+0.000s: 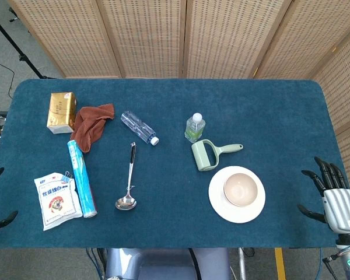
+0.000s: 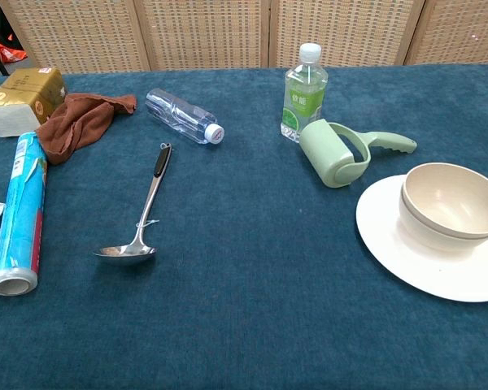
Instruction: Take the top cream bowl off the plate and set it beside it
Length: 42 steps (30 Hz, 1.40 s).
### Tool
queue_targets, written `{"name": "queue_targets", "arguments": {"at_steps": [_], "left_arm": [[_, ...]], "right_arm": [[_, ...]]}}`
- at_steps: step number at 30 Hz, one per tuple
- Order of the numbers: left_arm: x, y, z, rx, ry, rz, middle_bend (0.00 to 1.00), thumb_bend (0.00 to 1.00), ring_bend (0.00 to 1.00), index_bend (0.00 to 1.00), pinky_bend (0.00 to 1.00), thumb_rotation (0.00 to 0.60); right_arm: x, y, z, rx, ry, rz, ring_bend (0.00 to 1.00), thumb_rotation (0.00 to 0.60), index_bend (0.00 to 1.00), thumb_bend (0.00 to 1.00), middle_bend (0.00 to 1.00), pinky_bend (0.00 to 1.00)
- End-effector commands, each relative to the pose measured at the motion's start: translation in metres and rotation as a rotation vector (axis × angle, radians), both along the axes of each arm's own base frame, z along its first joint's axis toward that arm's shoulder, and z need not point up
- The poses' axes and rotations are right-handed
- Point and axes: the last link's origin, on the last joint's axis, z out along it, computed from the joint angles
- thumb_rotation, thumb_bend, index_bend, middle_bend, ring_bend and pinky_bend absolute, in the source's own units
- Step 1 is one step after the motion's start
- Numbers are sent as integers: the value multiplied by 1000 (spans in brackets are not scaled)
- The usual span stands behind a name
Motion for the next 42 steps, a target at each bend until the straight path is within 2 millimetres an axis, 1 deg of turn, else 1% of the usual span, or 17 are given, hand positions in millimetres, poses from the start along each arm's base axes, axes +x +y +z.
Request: {"name": "queue_targets", "arguments": {"at_steps": [1,8,10,12,13,14,16,19,23,27,31,34,42], "left_arm": [[0,0,0,0,-1,0,0,157,0,0,0,600],[0,-1,3,7,-9,0,0,158,0,0,0,600],[0,-1,3,8,-11,1,0,158,0,0,0,600],[-1,0,3,7,-8,3,0,158,0,0,0,600],[-1,1,2,6,-5,6,0,157,0,0,0,600],[-2,2,1,5,-2,10,0,158,0,0,0,600],[-2,3,1,4,0,14,0,158,0,0,0,600],[-2,4,1,9,2,20,0,158,0,0,0,600],[-2,5,0,12,6,25,0,157,0,0,0,600],[-2,6,-3,3,18,31,0,157,0,0,0,600],[-2,7,-5,-1,24,31,0,158,0,0,0,600],[-2,7,-5,3,26,33,0,158,0,0,0,600],[-2,7,-5,6,24,36,0,157,0,0,0,600]], "right_arm": [[0,0,0,2,0,0,0,600,209,131,0,0],[6,5,-7,53,-21,18,0,600,209,133,0,0],[10,9,-13,99,-46,28,0,600,231,190,0,0],[15,11,-26,166,-54,50,0,600,262,282,0,0],[16,10,-34,197,-51,57,0,600,281,338,0,0],[17,9,-41,218,-55,60,0,600,294,370,0,0],[18,6,-48,235,-56,63,0,600,335,435,0,0],[19,4,-58,262,-51,67,0,600,379,508,0,0],[19,1,-71,296,-51,61,0,600,391,564,0,0],[15,4,-87,357,-35,49,0,600,391,569,0,0],[14,7,-98,387,-27,53,0,600,394,569,0,0],[13,5,-108,384,-12,70,0,600,400,569,0,0],[14,-5,-114,327,-34,97,0,600,400,569,0,0]]}}
